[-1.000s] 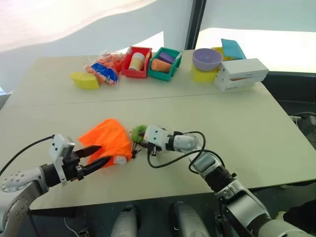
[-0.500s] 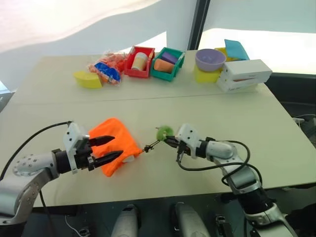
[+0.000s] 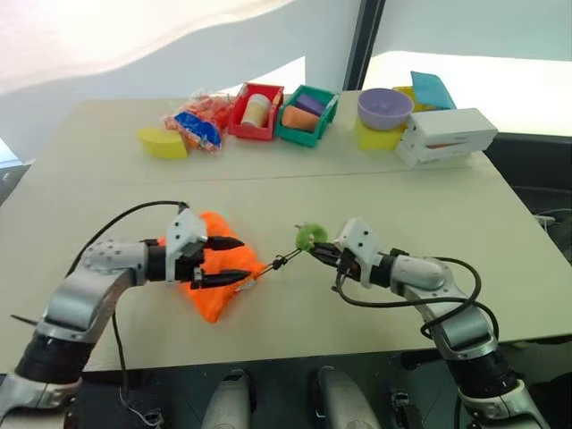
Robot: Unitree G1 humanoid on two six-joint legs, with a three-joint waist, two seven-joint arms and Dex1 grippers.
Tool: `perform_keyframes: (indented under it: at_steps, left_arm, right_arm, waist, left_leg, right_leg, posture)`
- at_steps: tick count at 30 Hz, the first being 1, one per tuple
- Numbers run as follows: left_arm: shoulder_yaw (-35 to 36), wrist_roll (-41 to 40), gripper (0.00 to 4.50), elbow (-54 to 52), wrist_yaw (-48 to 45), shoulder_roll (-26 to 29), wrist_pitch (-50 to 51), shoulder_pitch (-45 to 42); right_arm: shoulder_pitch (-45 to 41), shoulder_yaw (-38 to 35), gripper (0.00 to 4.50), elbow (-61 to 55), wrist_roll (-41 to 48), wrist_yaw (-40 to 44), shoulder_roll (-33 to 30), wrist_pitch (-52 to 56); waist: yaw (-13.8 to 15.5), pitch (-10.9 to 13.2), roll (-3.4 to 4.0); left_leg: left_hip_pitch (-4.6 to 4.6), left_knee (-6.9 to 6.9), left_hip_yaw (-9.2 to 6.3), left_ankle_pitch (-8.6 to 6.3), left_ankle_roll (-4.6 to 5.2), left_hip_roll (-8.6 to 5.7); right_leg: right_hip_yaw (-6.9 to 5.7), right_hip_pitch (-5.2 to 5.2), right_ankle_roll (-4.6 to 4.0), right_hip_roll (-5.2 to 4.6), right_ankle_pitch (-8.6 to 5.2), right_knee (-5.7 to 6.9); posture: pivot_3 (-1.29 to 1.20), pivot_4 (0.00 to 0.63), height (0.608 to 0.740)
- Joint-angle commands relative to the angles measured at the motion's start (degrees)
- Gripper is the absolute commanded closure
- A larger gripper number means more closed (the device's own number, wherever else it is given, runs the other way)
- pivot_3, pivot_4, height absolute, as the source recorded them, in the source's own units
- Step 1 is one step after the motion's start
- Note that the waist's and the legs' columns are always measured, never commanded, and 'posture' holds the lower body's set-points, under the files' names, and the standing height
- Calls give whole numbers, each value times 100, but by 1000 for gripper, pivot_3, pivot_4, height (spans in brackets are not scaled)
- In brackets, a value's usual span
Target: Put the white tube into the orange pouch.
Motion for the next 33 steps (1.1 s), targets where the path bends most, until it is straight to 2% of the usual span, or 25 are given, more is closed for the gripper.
perform_keyframes:
  at_steps: [1,9,15,31,33]
  left_arm:
    - [-409,276,1225,470,-446,-160,-243,-529]
    - [-1042,709,1225,2132,-1405,-659,-379,-1825]
    - [-1274,991,1225,2882,-1887,-998,-575,-2259]
    - [-1286,1271,1225,3482,-2299,-1351,-689,-2543]
    - [-1281,1288,1784,3478,-2299,-1356,-700,-2529]
  right_arm:
    - [-111,-48,4484,-195,70,-44,-22,-80]
    - [-145,1,4484,-219,37,-68,-65,-153]
    - [-164,44,4484,-307,58,-101,-24,-143]
    - [-251,167,4484,-306,37,-127,2,-180]
    - [-260,188,4500,-303,36,-134,13,-187]
  waist:
    - [1,0,0]
    - [-4,0,-1]
    - [-15,0,-1]
    - [-11,0,-1]
    - [-9,0,-1]
  left_leg:
    - [0,1,-1,0,0,0]
    - [-4,11,-7,0,1,11]
    - [-2,13,-9,-1,3,27]
    - [-1,71,-14,-5,10,31]
    - [-2,73,-14,-5,10,31]
  right_leg:
    - [0,0,0,1,0,0]
    - [9,1,4,27,1,4]
    - [13,0,15,47,9,10]
    - [16,-4,6,54,-7,71]
    - [16,-4,6,54,-7,72]
  posture:
    - [0,150,740]
    - [0,150,740]
    - [0,150,740]
    - [0,150,740]
    - [0,150,740]
